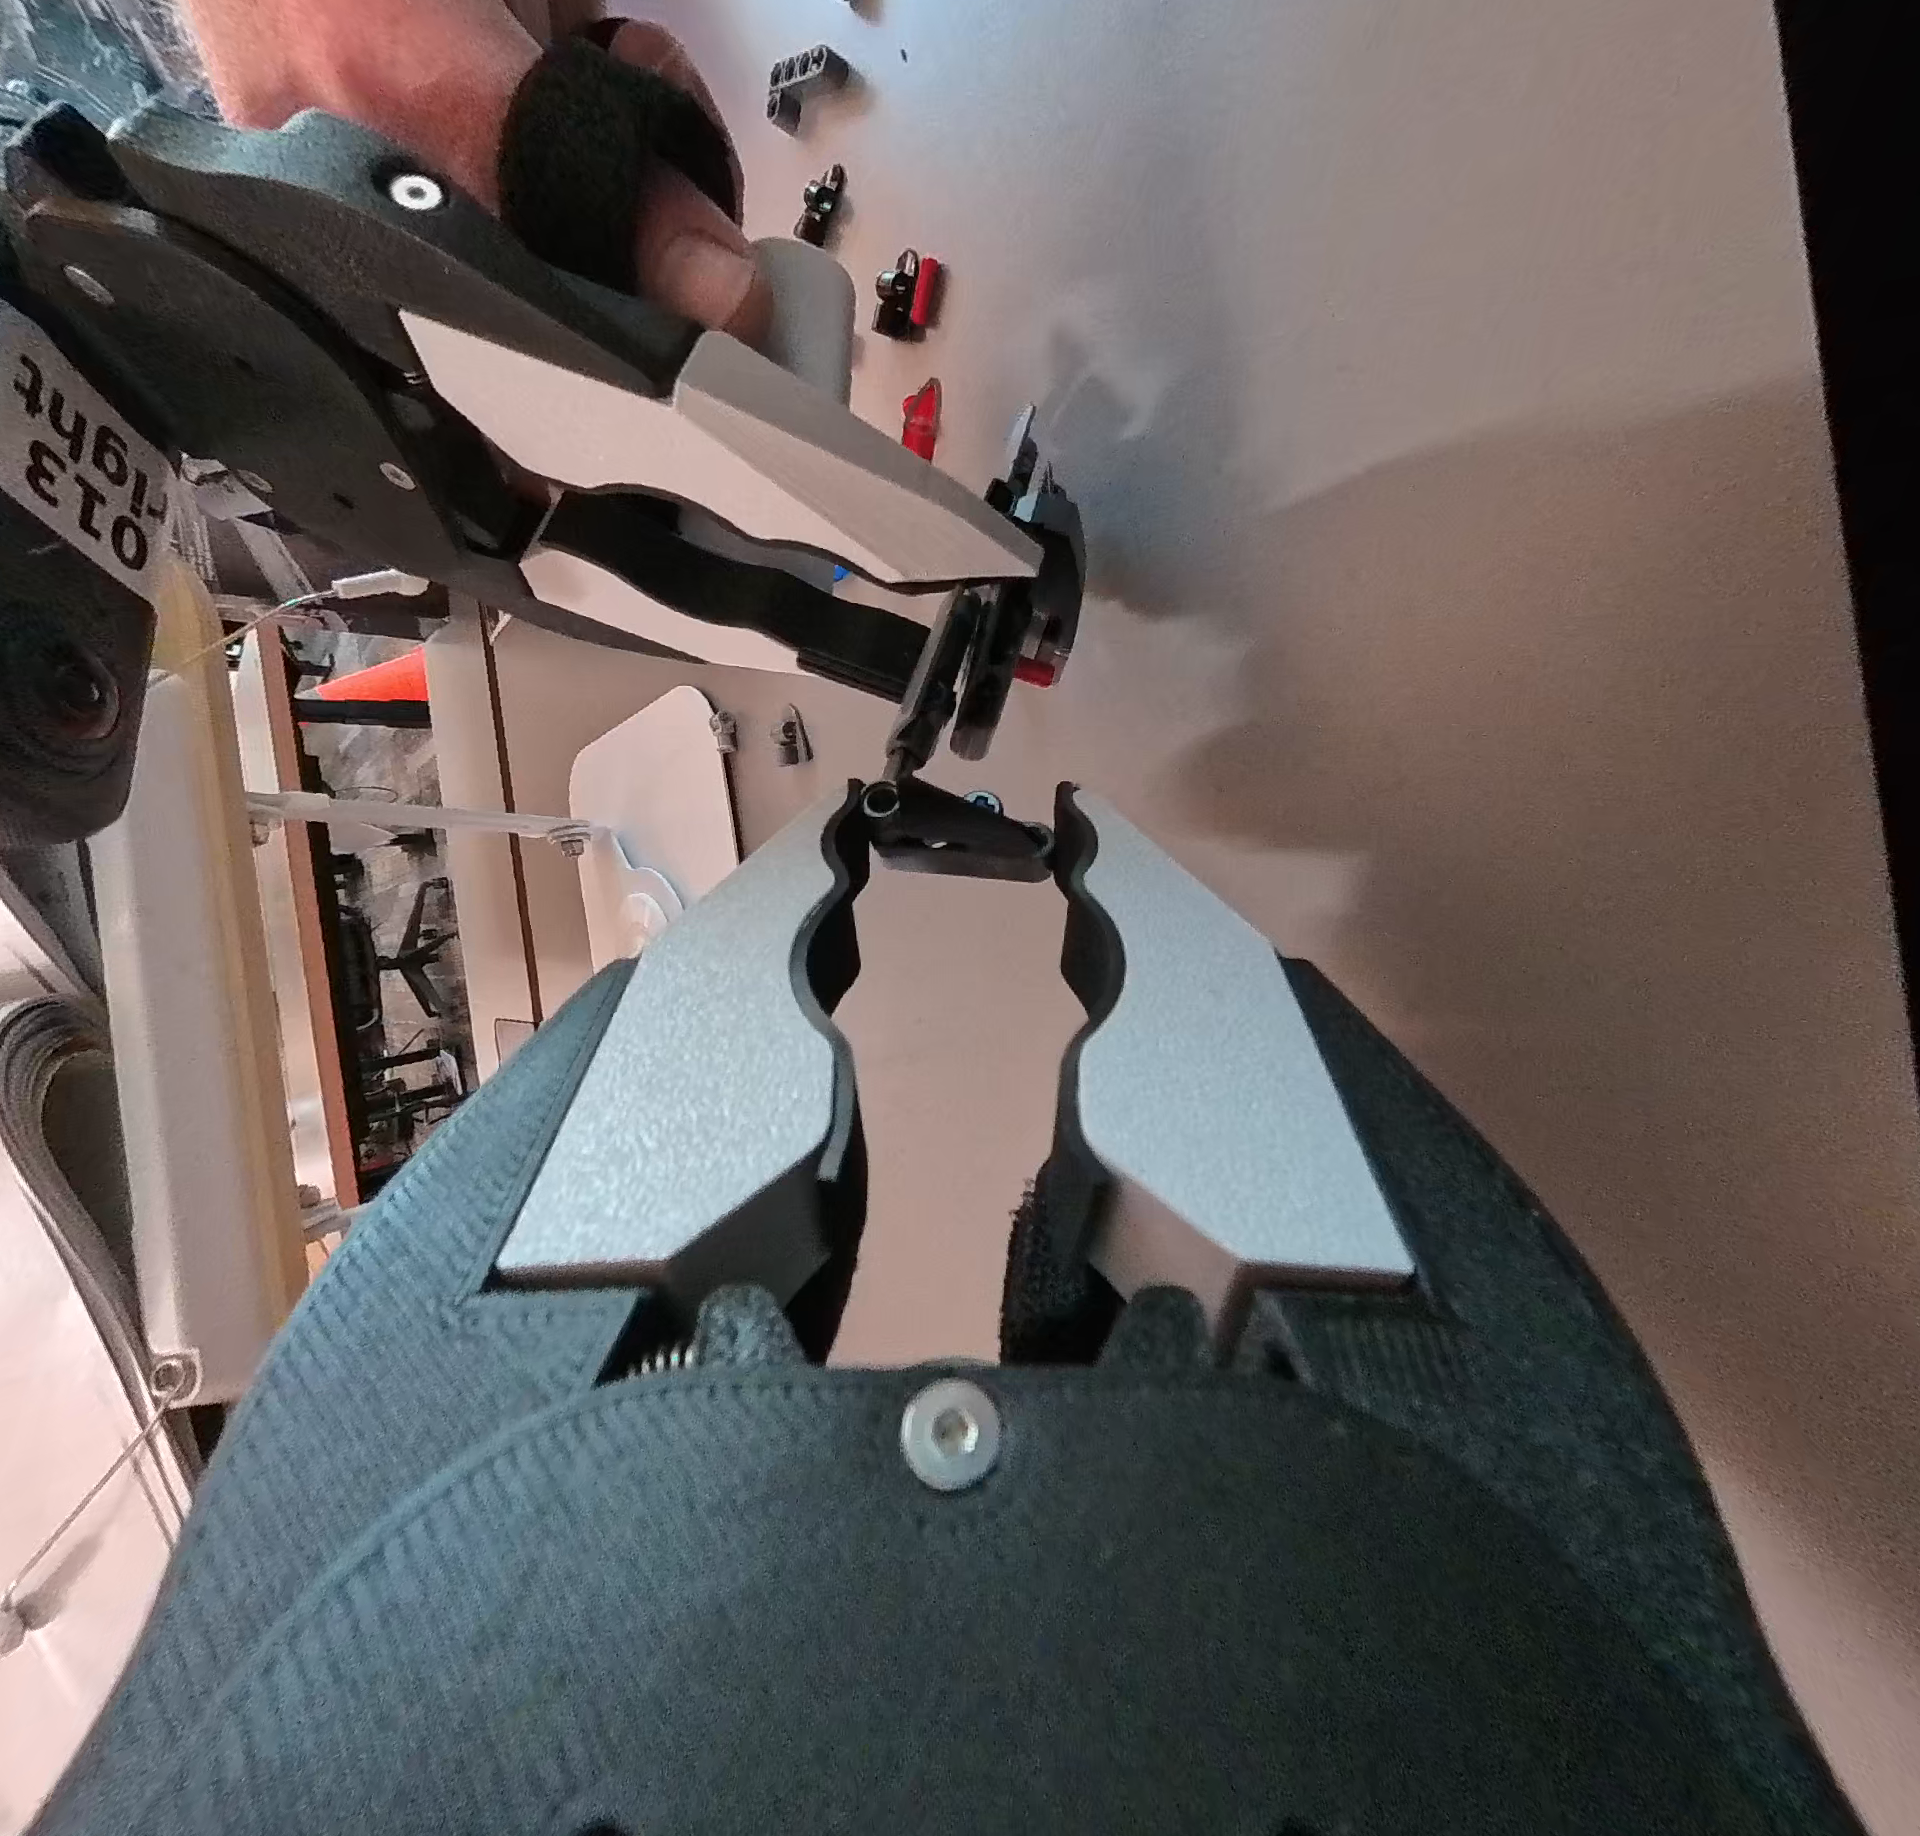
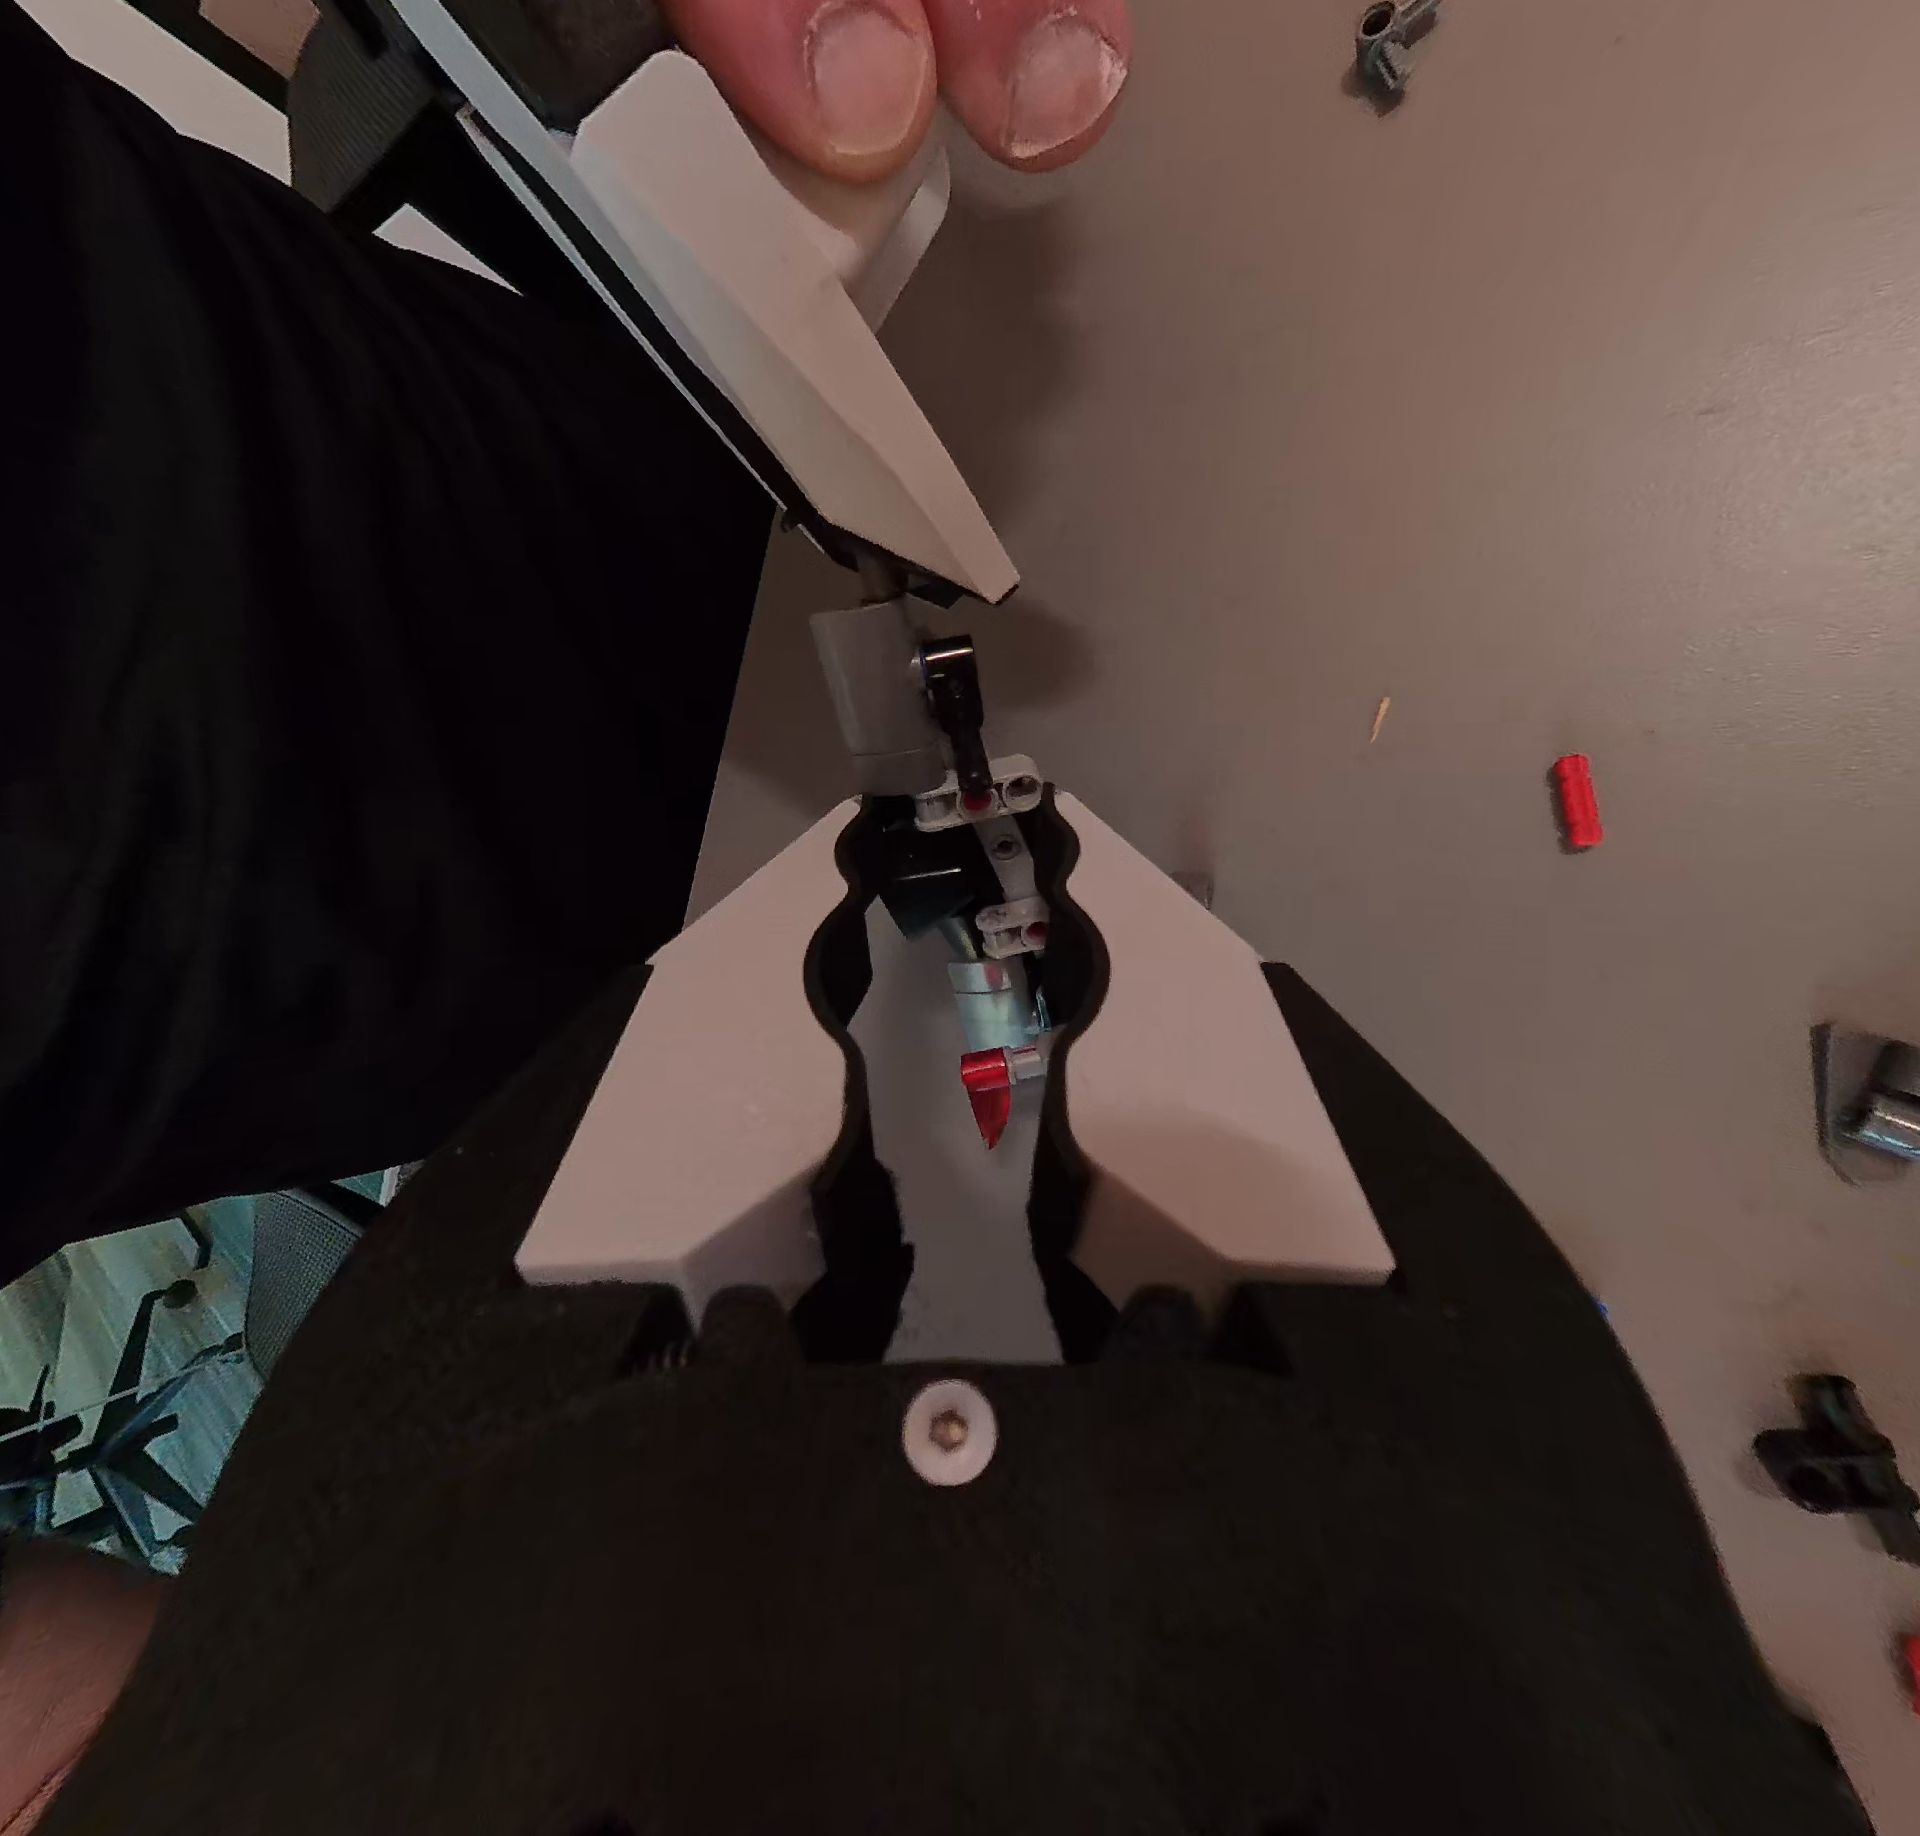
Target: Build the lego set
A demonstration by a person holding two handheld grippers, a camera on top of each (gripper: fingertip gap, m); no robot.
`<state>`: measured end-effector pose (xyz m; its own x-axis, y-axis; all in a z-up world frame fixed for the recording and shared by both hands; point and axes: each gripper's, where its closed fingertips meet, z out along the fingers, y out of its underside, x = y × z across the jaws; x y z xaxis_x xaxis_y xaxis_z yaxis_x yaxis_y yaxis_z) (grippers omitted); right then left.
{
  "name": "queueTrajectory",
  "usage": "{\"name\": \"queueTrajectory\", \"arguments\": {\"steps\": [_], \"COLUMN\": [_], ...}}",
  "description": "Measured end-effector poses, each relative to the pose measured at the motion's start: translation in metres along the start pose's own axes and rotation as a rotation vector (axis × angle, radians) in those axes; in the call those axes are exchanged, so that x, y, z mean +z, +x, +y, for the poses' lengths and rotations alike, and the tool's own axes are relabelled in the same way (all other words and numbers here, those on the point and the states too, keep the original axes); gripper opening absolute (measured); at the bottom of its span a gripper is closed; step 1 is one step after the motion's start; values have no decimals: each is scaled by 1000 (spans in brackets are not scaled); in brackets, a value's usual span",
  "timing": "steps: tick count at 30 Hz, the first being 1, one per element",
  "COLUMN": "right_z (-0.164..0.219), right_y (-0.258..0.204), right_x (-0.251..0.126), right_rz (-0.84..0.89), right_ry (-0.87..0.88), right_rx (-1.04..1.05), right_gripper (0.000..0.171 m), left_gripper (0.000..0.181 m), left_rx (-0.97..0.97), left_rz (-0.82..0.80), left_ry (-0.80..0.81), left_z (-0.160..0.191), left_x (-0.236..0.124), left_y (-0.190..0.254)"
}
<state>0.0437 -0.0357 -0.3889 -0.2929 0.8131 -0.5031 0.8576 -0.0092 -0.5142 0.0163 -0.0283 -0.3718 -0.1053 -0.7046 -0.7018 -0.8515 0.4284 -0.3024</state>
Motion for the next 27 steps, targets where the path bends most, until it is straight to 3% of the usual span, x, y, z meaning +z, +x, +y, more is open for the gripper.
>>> {"name": "queueTrajectory", "arguments": {"steps": [27], "right_z": [7], "right_y": [6], "right_x": [-1], "right_rz": [22], "right_ry": [-70], "right_rx": [-28], "right_gripper": [26], "left_gripper": [33], "left_rx": [49], "left_rz": [34], "left_ry": [-27], "left_z": [-1], "left_x": [8], "left_y": [1]}}
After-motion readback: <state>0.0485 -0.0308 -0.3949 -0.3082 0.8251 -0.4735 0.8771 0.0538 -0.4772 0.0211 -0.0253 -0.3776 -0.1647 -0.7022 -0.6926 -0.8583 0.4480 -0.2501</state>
